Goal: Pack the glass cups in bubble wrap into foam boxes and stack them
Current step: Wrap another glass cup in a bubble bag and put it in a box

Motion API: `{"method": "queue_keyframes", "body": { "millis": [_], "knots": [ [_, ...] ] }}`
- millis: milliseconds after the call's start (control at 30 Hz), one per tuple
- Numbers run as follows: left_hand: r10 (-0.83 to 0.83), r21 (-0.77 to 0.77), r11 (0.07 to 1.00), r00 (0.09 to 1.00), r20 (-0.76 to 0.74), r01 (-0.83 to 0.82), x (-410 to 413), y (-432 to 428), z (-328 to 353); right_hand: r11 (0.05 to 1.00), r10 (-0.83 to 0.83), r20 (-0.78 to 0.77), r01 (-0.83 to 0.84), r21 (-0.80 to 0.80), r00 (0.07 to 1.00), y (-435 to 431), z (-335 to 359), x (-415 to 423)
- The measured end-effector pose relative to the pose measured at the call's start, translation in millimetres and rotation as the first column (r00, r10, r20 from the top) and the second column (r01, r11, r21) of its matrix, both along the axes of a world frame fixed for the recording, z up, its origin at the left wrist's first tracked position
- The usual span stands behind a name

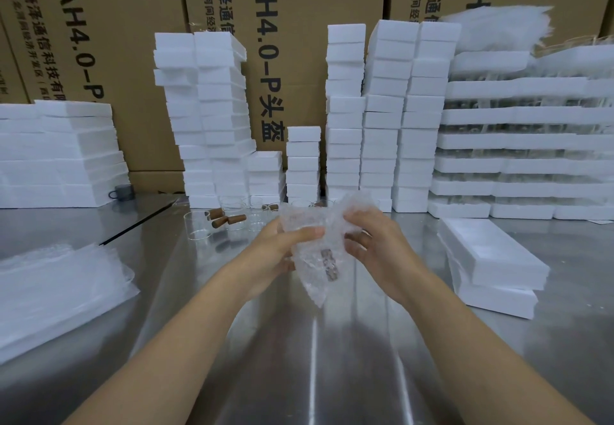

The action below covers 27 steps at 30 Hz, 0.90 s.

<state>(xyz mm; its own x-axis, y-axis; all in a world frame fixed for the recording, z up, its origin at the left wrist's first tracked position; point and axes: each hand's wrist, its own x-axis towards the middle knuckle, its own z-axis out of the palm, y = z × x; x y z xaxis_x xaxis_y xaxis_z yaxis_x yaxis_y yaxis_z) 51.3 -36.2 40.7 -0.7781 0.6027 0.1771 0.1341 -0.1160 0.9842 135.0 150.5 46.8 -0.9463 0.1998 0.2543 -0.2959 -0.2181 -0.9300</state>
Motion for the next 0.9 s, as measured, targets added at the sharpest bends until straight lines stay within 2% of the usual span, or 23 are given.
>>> {"method": "queue_keyframes", "body": {
  "millis": [133, 233, 433, 633, 800, 900],
  "knots": [
    [0.085, 0.113, 0.989, 0.992, 0.096, -0.096, -3, -1, 3, 0.987, -0.008, 0.12, -0.012, 0.16, 0.993, -3, -4, -1],
    [0.102, 0.144, 0.982, 0.984, 0.143, -0.123, -5, -6, 5, 0.962, -0.023, 0.143, -0.017, 0.273, 0.989, -4, -7, -1],
    [0.106, 0.076, 0.99, 0.983, 0.151, -0.118, -9, -12, 6, 0.978, -0.11, 0.095, 0.091, 0.187, 0.989, 0, -6, -2],
    [0.046, 0.093, 0.994, 0.99, 0.133, -0.059, -8, -8, 2, 0.982, -0.16, 0.045, 0.155, 0.104, 0.986, -1, -5, -2],
    [0.002, 0.042, 0.999, 0.998, 0.07, -0.005, -7, -2, -1, 0.988, -0.111, 0.027, 0.107, 0.114, 0.993, -1, -7, -4],
    [-0.014, 0.001, 1.0, 0.999, 0.037, 0.014, -6, -2, -3, 0.984, 0.001, 0.032, -0.006, 0.176, 0.999, -1, -8, -4]
  ]
}}
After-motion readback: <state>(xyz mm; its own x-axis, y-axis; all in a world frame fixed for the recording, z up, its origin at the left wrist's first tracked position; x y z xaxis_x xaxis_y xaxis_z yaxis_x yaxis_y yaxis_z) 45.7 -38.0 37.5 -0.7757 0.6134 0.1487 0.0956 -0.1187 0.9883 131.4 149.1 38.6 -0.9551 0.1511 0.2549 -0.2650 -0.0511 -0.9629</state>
